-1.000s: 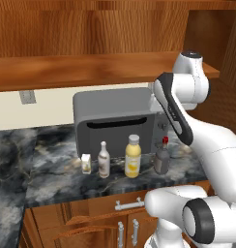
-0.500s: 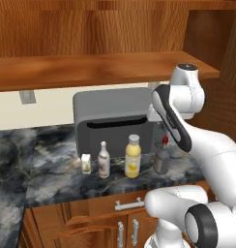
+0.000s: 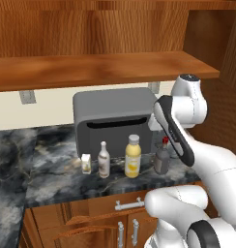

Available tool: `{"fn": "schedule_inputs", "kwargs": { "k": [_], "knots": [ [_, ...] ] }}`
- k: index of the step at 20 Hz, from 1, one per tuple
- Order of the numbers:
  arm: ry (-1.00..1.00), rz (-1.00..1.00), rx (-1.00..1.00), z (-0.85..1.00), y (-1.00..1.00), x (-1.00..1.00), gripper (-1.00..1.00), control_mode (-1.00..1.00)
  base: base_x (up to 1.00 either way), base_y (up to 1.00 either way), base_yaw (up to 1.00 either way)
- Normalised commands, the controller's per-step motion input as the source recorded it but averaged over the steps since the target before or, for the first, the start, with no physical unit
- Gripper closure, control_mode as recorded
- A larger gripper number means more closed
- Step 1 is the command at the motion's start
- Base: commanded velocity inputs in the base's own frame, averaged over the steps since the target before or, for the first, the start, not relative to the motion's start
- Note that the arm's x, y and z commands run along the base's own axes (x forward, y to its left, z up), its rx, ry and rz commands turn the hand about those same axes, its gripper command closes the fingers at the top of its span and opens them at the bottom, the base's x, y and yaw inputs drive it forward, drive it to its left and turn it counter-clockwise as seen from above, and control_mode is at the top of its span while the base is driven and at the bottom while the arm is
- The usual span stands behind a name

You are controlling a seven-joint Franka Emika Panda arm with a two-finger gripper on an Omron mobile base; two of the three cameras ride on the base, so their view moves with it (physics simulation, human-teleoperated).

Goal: Sort all alcoholic drinks to one cabinet, and non-alcoholic drinks to the other.

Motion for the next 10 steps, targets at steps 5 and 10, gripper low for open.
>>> {"fn": "schedule_inputs", "kwargs": {
  "k": [5,10],
  "knots": [
    [-0.02,0.0,0.0,-0.14,0.0,-0.34,-1.0,-1.0,0.0,0.0,0.0],
    [-0.04,0.0,0.0,-0.17,0.0,-0.19,-1.0,-1.0,0.0,0.0,0.0]
  ]
}}
